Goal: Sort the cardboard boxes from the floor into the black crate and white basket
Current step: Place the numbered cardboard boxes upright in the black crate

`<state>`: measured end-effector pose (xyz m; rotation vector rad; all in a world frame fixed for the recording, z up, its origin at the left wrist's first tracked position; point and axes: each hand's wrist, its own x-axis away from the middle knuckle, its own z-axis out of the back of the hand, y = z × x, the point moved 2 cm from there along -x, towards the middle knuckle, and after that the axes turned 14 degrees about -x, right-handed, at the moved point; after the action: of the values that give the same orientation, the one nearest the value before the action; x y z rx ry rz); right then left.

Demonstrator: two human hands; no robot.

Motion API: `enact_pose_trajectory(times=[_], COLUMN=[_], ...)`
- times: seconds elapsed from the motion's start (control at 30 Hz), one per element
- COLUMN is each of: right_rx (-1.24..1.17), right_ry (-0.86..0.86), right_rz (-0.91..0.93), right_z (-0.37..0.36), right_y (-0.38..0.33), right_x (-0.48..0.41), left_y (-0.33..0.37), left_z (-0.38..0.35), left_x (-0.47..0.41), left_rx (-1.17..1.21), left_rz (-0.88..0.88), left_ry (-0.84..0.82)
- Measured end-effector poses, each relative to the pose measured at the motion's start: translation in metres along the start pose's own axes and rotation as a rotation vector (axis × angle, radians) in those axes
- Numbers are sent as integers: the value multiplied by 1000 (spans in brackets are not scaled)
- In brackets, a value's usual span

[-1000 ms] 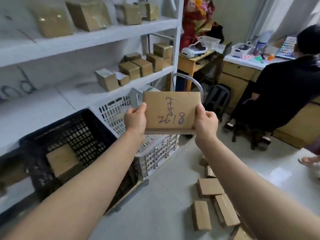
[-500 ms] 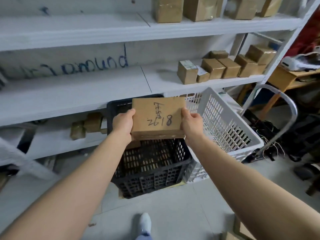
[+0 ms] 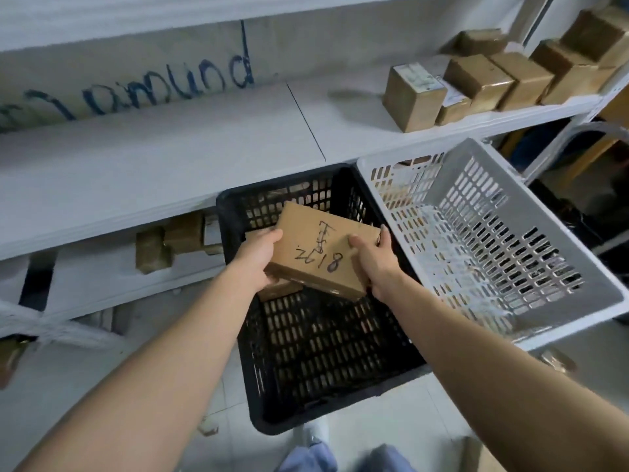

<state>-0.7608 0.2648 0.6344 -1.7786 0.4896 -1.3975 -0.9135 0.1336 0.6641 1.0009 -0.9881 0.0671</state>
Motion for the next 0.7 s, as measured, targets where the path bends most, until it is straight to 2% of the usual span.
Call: enact_pose_trajectory(times=[0.13, 0.33, 0.53, 0.7], right_rx=[88, 51, -89, -66], right_ry=[24, 42, 59, 35], right_rz=[14, -109, -203, -203], right_z=[-2, 7, 10, 8], right_y=[8, 27, 57, 67], right_x=[-28, -62, -78, -113], left_y=[-3, -16, -12, -13], left_z=[-6, -19, -48, -68], left_x=[-34, -84, -106, -128], left_rx=[-35, 6, 17, 42], left_rz=[-16, -68, -75, -73], left_ry=[-35, 57, -39, -91])
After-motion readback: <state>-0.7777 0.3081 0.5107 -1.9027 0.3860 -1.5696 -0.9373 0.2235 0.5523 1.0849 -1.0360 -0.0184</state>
